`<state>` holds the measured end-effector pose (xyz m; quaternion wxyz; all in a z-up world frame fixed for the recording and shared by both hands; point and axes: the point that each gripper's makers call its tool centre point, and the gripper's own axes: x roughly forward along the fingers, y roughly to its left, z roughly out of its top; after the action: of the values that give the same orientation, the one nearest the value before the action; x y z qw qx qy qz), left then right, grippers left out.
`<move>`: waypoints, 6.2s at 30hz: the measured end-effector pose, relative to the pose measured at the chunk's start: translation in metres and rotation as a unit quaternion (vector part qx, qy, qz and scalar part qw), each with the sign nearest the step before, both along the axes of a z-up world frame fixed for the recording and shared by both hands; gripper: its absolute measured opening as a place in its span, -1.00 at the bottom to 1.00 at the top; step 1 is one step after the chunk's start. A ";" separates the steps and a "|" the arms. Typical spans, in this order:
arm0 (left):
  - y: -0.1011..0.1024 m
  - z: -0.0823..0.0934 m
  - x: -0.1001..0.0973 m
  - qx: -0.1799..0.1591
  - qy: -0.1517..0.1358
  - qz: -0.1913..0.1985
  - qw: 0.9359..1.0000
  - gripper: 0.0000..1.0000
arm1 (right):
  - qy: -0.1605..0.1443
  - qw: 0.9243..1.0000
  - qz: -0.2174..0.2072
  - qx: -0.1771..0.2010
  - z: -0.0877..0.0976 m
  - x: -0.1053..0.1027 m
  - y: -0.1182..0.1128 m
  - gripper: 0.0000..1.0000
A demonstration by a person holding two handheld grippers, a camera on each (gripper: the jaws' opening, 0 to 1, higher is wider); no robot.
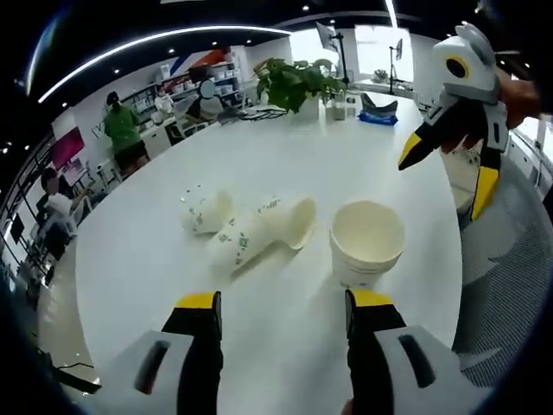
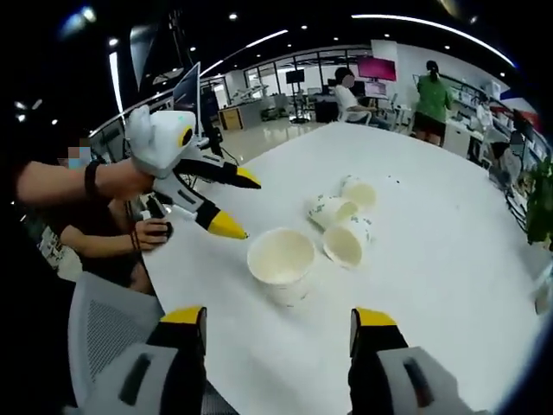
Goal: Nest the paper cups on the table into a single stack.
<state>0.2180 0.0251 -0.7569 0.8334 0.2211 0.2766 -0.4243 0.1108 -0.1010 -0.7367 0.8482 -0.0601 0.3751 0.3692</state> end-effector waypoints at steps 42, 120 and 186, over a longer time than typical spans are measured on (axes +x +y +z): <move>-0.051 -0.048 0.084 0.255 -0.100 -0.248 0.929 0.08 | 0.024 0.997 -0.072 0.035 -0.020 -0.024 -0.016 0.29; 0.009 0.031 0.006 0.117 -0.110 -0.108 0.981 -0.27 | -0.014 0.994 0.017 0.108 0.059 0.060 0.064 -0.03; -0.051 0.057 -0.061 0.091 -0.152 -0.164 0.971 -0.11 | 0.045 0.986 0.057 0.150 0.051 0.047 0.096 -1.00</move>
<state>0.1569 -0.0261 -0.7000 0.7615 0.3999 0.1439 -0.4894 0.1581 -0.0053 -0.6857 0.8072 0.0633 0.3496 0.4714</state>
